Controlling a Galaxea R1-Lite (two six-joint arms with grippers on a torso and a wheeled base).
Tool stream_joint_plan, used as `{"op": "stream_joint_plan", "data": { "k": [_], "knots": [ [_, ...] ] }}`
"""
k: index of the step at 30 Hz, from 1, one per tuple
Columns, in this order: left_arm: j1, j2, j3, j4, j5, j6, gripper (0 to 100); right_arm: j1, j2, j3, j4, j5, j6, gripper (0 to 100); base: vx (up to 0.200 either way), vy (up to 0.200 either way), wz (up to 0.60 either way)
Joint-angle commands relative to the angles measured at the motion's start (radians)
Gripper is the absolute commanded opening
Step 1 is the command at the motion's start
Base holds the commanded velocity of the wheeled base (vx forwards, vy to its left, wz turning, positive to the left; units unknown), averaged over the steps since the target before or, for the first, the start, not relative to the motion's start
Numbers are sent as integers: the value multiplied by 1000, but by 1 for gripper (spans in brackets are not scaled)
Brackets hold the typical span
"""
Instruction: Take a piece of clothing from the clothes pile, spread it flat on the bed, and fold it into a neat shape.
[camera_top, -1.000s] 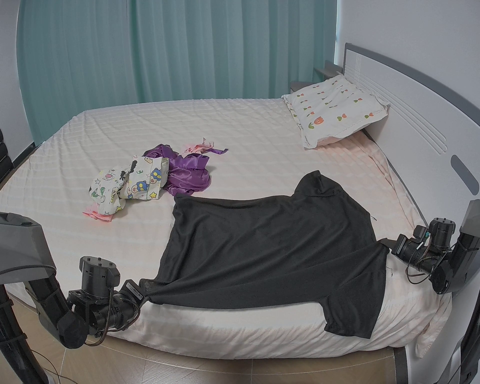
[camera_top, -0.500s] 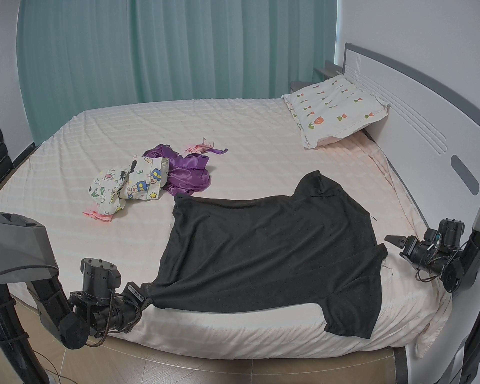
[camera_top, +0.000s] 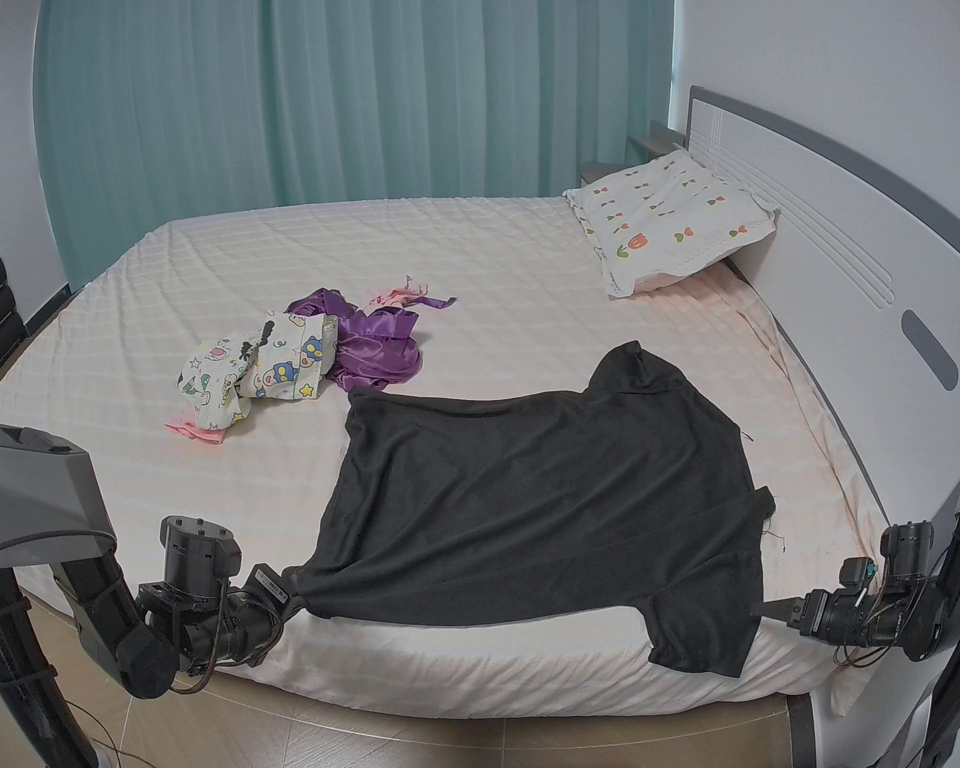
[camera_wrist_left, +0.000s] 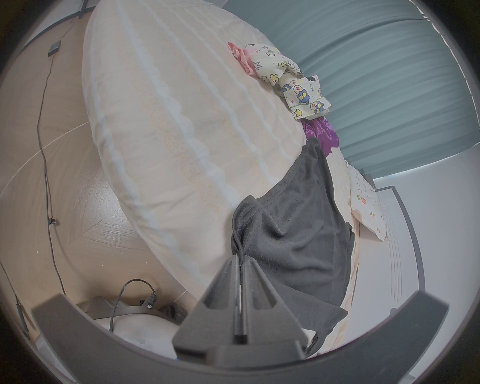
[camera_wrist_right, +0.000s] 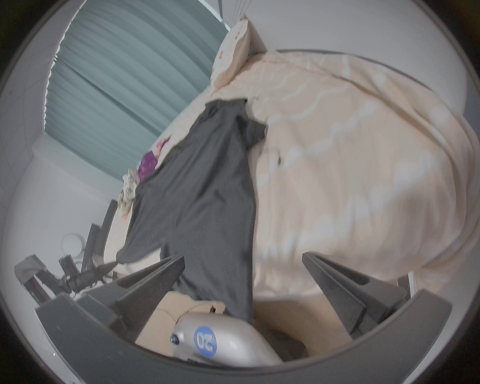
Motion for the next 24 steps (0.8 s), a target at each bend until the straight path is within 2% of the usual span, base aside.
{"op": "stream_joint_plan", "data": {
  "k": [1,8,13,18,24],
  "knots": [
    [-1,-3,0,0,-2,-1,0,51,77,43,-2,6,-4,100,0,0,0],
    [-1,1,-3,0,-2,-1,0,102,104,43,-3,7,2,100,0,0,0],
    [-1,1,-3,0,-2,0,0,143,124,42,-16,-1,41,100,0,0,0],
    [-1,-3,-3,0,-2,-1,0,192,212,42,-166,-11,119,100,0,0,0],
    [2,-3,-6,-2,0,-1,0,209,216,43,-195,-40,147,100,0,0,0]
  ]
}}
